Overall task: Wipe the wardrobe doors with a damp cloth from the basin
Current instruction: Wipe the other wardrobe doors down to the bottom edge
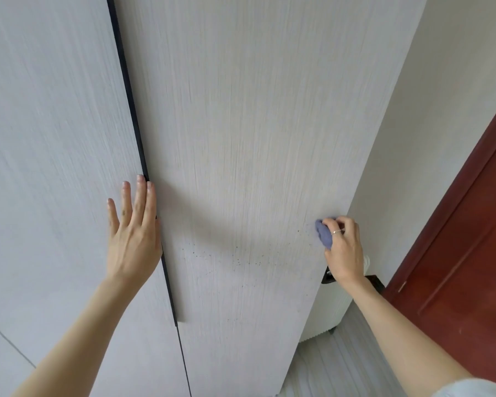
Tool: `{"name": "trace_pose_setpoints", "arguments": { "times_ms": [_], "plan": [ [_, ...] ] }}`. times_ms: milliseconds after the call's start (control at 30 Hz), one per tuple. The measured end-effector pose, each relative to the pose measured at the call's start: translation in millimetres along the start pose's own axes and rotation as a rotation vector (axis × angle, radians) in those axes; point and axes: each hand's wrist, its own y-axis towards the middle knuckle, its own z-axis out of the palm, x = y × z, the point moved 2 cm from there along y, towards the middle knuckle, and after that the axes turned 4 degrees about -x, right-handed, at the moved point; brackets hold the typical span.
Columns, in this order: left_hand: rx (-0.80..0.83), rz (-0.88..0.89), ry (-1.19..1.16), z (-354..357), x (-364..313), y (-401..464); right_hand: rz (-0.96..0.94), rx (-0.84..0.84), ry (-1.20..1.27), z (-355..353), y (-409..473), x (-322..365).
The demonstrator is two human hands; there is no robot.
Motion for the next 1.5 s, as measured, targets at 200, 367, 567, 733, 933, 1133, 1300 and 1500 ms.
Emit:
{"name": "trace_pose_setpoints", "arguments": {
  "times_ms": [200, 367, 567, 733, 933, 1133, 1300, 1500],
  "plan": [
    [0.078, 0.021, 0.078, 11, 1, -26, 0.068, -0.011, 0.063, 6, -4, 0],
    [0.015, -0.027, 0.065, 23, -2, -26, -0.002, -0.271, 0.234, -3, 30, 4],
    [-0.109, -0.035, 0.026, 47, -6, -38, -0.395, -0.190, 0.127, 42, -23, 2],
    [-0.215, 0.014, 0.026, 63, 0, -46, -0.489, -0.294, 0.114, 50, -27, -8],
    [-0.339, 0.023, -0.016, 84, 5, -40, -0.087, -0.735, 0.342, 34, 27, 5],
    [-0.395, 0.064, 0.037, 103, 13, -63, -0.369, -0.619, 0.223, 85, -22, 36],
    [-0.394, 0.073, 0.059, 118, 18, -84, -0.784, -0.512, -0.073, 115, -60, 34],
    [-0.415, 0.084, 0.063, 132, 22, -95, -0.251, -0.722, 0.222, 102, -34, 38]
  ]
}}
